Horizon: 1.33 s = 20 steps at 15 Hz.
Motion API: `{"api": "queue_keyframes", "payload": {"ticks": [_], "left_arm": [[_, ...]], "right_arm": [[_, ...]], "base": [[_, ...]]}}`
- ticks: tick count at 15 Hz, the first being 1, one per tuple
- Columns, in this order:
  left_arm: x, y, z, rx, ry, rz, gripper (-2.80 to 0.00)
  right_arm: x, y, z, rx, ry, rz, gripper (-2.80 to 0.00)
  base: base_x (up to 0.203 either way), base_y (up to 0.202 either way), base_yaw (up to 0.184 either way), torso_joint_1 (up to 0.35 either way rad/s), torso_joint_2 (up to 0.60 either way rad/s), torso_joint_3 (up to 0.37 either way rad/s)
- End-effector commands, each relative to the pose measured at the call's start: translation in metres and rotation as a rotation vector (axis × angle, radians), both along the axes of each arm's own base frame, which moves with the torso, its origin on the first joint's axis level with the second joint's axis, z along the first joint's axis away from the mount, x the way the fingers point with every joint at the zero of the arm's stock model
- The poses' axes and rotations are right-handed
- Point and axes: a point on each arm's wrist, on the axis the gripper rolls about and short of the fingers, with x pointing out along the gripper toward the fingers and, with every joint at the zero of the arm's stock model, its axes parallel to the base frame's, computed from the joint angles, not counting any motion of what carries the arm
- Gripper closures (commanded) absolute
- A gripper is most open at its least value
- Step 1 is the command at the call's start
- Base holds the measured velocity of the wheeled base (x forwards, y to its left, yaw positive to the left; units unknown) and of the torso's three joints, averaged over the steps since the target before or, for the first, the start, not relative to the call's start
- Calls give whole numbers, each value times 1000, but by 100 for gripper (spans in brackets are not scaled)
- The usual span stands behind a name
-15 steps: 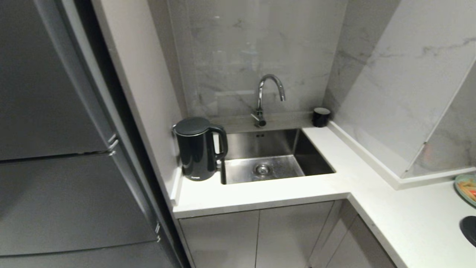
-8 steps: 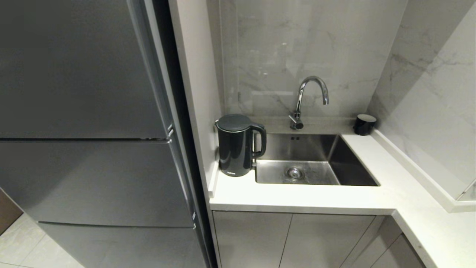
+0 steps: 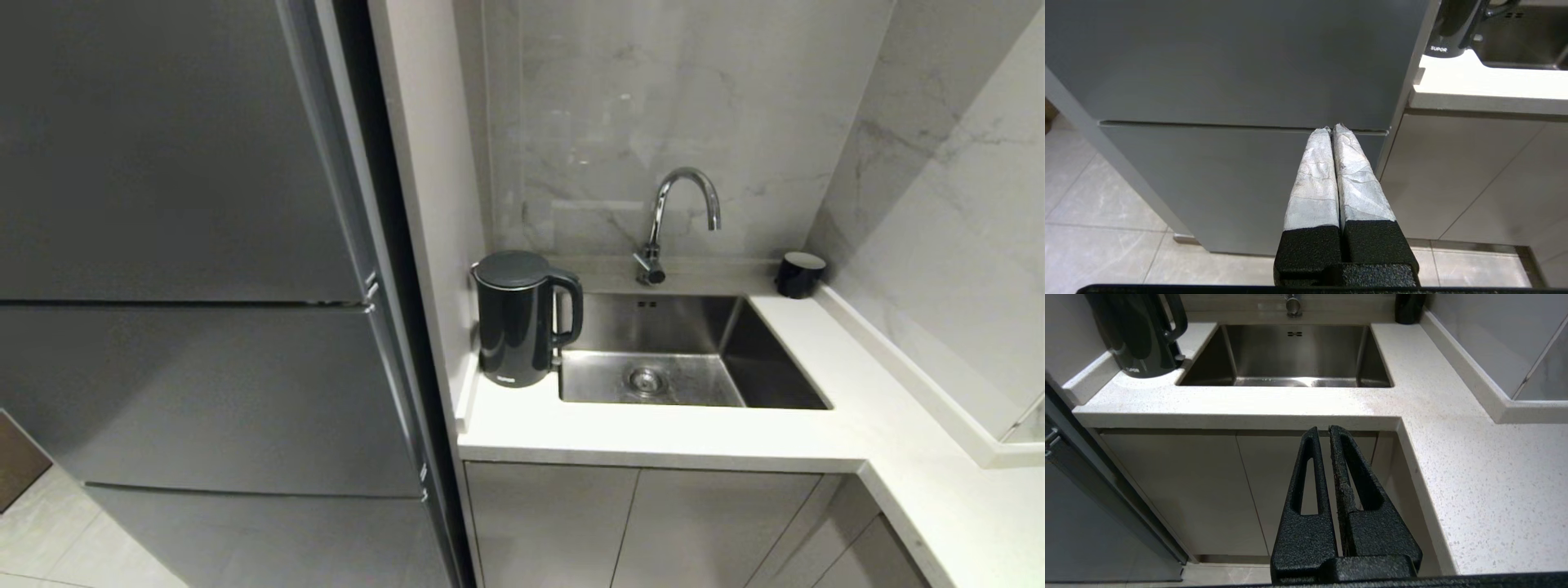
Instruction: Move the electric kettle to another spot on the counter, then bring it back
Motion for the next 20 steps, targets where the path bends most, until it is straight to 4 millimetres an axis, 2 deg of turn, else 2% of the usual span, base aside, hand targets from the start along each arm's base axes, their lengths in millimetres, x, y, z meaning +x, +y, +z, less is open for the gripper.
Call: {"api": "queue_keyframes", "payload": {"ticks": [1,7,20], "left_arm": [[0,0,0,0,-1,1,0],[0,0,0,-1,-1,3,0],[0,0,0,-3,-1,3,0]], "right_arm": [[0,0,0,0,-1,1,0],[0,0,0,2,-1,1,0],[0,0,0,0,-1,1,0]], "base": [[1,-159,7,2,2,2],[0,-177,1,2,1,3],[0,-4,0,0,0,0]]}}
